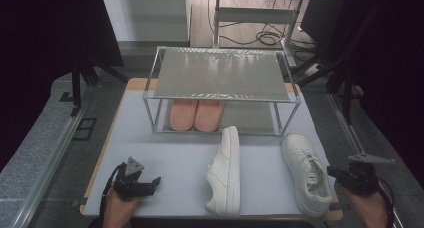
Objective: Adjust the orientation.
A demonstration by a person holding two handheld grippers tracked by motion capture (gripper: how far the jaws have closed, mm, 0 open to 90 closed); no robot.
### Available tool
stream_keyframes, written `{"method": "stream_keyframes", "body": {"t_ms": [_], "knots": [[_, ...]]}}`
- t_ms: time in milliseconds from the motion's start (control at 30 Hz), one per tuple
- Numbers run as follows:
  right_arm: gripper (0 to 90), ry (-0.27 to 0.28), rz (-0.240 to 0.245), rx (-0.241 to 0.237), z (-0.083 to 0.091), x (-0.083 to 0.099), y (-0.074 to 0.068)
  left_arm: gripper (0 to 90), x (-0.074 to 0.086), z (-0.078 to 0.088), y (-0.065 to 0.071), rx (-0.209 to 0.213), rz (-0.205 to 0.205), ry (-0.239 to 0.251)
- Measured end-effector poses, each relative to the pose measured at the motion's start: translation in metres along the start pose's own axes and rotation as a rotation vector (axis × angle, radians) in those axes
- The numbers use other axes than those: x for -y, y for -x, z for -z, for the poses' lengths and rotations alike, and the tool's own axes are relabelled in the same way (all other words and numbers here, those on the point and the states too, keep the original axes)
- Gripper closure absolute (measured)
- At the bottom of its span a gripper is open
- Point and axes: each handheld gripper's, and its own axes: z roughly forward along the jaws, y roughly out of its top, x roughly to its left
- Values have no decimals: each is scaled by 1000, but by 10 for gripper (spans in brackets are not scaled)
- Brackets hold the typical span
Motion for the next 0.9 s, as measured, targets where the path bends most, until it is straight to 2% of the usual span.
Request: {"method": "stream_keyframes", "body": {"t_ms": [200,367,500,533,900], "knots": [[896,46,23,-47,15,-17,-14,123,0,0,0,0,0,0],[896,67,50,-95,19,-29,-29,124,0,0,0,-1,0,0],[896,77,68,-122,19,-36,-40,124,0,0,0,0,0,0],[896,83,86,-131,18,-40,-47,124,0,0,0,-1,-1,0],[897,79,133,-176,9,-51,-74,124,0,0,0,-1,-2,1]]}}
